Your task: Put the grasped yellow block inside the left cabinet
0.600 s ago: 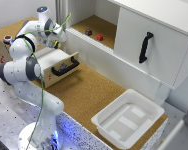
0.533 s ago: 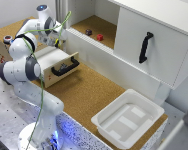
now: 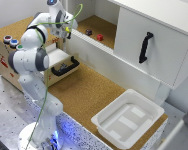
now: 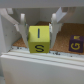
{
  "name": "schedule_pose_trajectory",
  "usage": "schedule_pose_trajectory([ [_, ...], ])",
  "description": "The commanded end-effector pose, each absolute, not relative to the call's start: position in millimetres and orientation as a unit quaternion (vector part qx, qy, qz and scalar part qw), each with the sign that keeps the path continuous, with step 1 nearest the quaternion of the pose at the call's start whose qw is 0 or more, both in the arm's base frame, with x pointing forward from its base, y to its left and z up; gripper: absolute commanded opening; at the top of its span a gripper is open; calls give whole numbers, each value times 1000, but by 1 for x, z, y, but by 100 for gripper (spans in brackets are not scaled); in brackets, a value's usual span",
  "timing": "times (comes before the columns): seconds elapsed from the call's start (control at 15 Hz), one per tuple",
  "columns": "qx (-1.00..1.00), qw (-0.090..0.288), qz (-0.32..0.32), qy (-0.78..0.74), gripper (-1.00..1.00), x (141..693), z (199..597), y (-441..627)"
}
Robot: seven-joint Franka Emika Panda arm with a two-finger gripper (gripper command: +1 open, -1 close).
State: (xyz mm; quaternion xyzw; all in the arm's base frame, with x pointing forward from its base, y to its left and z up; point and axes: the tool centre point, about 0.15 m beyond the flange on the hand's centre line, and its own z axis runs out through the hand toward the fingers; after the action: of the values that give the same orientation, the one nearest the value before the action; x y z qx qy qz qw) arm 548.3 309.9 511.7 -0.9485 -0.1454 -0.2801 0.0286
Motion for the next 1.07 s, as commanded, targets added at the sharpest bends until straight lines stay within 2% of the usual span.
schedule_pose_trajectory([
  [0.0,-960,-13,-232,-157,-100,628,499,340],
  [0.4,-963,-14,-233,-131,-100,656,474,345],
  [0.8,-956,-45,-272,-98,-100,689,472,350],
  [0.93,-961,-53,-258,-82,-100,699,469,351],
  [1.0,-962,-49,-257,-74,100,696,469,349],
])
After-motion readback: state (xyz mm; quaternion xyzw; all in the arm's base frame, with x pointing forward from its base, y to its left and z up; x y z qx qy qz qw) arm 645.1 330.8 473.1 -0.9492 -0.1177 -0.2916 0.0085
